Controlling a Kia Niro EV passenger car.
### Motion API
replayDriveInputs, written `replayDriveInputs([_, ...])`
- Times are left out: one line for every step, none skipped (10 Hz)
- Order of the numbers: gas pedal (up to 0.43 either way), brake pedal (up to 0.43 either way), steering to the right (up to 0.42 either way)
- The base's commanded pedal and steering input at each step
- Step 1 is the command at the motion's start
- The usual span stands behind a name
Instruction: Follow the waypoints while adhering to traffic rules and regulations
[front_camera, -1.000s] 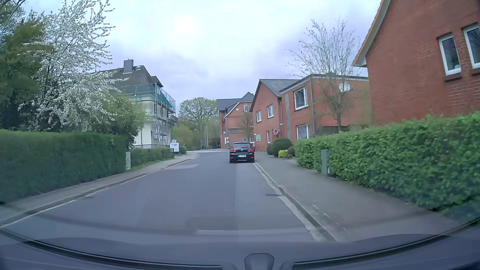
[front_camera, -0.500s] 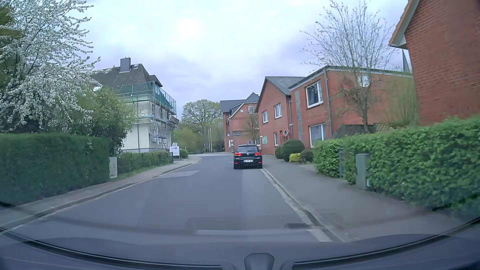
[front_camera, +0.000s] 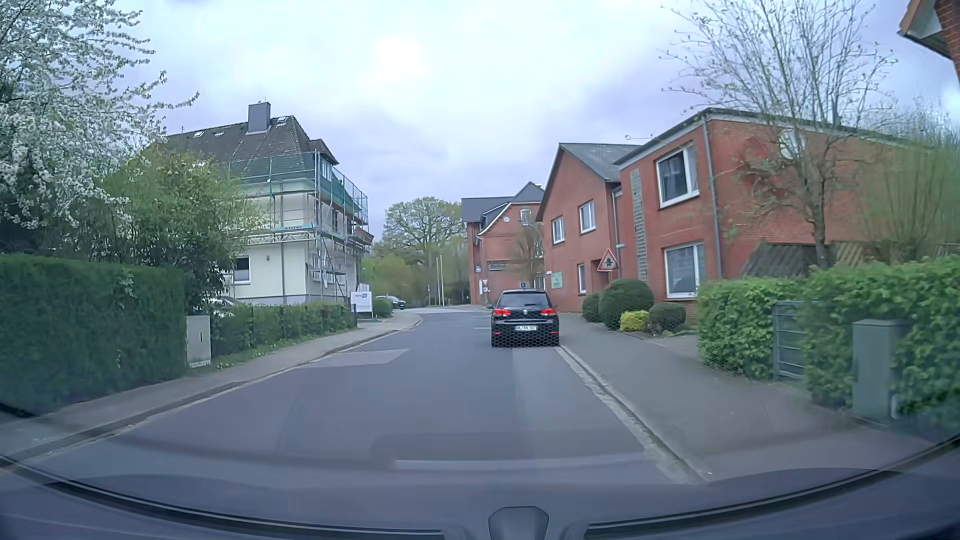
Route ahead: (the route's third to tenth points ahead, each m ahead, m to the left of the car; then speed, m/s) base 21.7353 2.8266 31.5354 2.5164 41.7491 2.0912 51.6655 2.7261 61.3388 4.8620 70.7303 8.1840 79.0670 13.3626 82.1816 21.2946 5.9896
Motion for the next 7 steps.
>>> replayDriveInputs([0.138,0.0,-0.067])
replayDriveInputs([0.138,0.0,-0.067])
replayDriveInputs([0.138,0.0,-0.068])
replayDriveInputs([0.138,0.0,-0.068])
replayDriveInputs([0.138,0.0,-0.068])
replayDriveInputs([0.138,0.0,-0.066])
replayDriveInputs([0.138,0.0,-0.062])
